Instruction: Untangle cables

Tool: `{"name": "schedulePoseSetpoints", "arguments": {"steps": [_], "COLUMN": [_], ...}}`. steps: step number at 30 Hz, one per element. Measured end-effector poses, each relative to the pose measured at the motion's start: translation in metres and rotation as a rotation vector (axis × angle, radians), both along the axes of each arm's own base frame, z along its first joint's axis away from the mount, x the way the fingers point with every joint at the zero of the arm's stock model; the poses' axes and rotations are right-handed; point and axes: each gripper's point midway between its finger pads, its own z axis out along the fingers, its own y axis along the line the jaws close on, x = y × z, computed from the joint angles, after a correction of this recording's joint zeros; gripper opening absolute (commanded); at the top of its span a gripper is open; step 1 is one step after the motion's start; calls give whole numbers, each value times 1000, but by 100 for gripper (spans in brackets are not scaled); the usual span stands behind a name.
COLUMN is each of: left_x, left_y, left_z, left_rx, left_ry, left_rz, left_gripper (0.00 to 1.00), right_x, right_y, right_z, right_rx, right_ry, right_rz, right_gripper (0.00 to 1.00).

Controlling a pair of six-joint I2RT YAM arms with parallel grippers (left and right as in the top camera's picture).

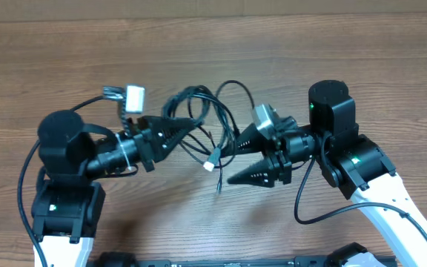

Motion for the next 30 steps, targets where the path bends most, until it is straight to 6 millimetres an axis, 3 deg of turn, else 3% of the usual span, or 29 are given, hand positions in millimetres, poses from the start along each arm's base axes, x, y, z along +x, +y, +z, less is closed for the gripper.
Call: {"name": "schedulePoseSetpoints", "arguments": {"steps": [6,13,18,26,30], "left_x": [-2,-15,-21,-17,-12], "left_y": [0,-17,-24,-23,-24], "left_z": [1,1,2,0,-7], "left_rx": [-22,-24,-23,-20,-14], "left_ry": [36,38,36,42,70], "left_rz": [-7,-84,-114,-103,-99], "left_gripper": [4,4,4,4,4], "right_x": [-14,-17,-17,-16,-18], "right_y": [-4,-5,-5,-5,-5], "right_z": [12,15,17,18,22], "right_rx": [73,90,89,83,99], "right_ry": [-70,-83,-76,-59,-83], "right_rz": [98,122,121,120,136], "right_gripper": [59,62,51,50,65]}}
